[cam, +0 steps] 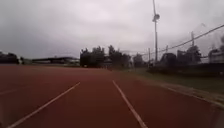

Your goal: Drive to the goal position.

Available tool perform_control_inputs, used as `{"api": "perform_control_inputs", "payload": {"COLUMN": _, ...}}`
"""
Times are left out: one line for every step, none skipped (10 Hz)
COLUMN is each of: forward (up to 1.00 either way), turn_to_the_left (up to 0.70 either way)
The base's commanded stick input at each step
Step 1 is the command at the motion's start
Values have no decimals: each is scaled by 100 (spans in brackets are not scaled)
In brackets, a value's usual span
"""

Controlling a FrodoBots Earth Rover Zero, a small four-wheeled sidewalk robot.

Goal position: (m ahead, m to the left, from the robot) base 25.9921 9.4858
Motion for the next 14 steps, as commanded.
{"api": "perform_control_inputs", "payload": {"forward": 70, "turn_to_the_left": 0}}
{"api": "perform_control_inputs", "payload": {"forward": 70, "turn_to_the_left": 0}}
{"api": "perform_control_inputs", "payload": {"forward": 70, "turn_to_the_left": 0}}
{"api": "perform_control_inputs", "payload": {"forward": 70, "turn_to_the_left": 0}}
{"api": "perform_control_inputs", "payload": {"forward": 70, "turn_to_the_left": 0}}
{"api": "perform_control_inputs", "payload": {"forward": 70, "turn_to_the_left": 0}}
{"api": "perform_control_inputs", "payload": {"forward": 70, "turn_to_the_left": 0}}
{"api": "perform_control_inputs", "payload": {"forward": 70, "turn_to_the_left": 0}}
{"api": "perform_control_inputs", "payload": {"forward": 70, "turn_to_the_left": 0}}
{"api": "perform_control_inputs", "payload": {"forward": 70, "turn_to_the_left": 0}}
{"api": "perform_control_inputs", "payload": {"forward": 70, "turn_to_the_left": 0}}
{"api": "perform_control_inputs", "payload": {"forward": 70, "turn_to_the_left": 0}}
{"api": "perform_control_inputs", "payload": {"forward": 70, "turn_to_the_left": 0}}
{"api": "perform_control_inputs", "payload": {"forward": 70, "turn_to_the_left": 0}}
